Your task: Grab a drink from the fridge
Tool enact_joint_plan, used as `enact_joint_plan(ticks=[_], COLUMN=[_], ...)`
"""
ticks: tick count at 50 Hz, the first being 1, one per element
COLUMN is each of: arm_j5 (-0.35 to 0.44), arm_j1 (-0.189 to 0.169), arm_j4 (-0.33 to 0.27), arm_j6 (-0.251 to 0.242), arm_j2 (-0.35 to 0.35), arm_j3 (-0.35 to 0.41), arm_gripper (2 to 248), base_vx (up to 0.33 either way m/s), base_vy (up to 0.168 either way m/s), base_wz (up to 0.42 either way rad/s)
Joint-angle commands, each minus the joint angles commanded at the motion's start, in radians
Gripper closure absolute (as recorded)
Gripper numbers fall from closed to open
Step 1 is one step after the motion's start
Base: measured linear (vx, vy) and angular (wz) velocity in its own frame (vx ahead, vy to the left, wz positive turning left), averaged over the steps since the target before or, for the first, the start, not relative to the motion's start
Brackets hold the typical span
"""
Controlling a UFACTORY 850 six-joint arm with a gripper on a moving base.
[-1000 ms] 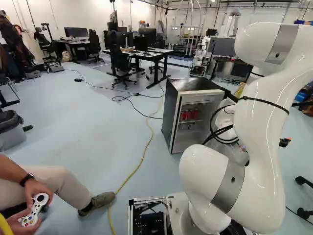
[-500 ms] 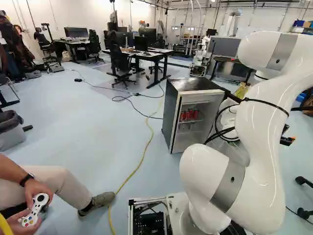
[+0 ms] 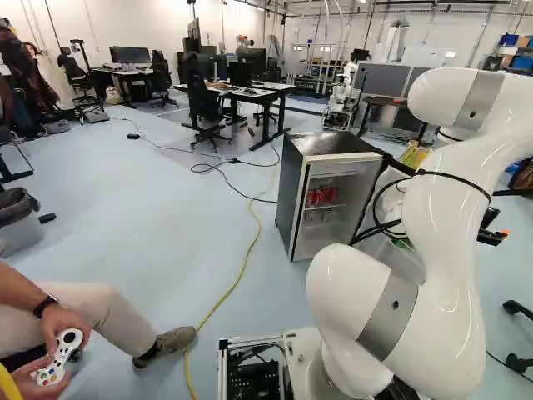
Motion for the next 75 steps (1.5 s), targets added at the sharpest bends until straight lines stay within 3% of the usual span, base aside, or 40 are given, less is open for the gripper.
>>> enact_joint_plan(ticks=[14,21,75], arm_j5=[0.000,0.000,0.000], arm_j1=[-0.006,-0.009,-0.005], arm_j4=[-0.003,-0.039,-0.596], arm_j6=[0.000,0.000,0.000], arm_j2=[-0.011,0.007,0.241], arm_j3=[-0.018,0.012,0.376], arm_gripper=[3,3,3], base_vx=[0.000,0.000,0.000], base_vy=[0.000,0.000,0.000], base_wz=[0.000,0.000,0.000])
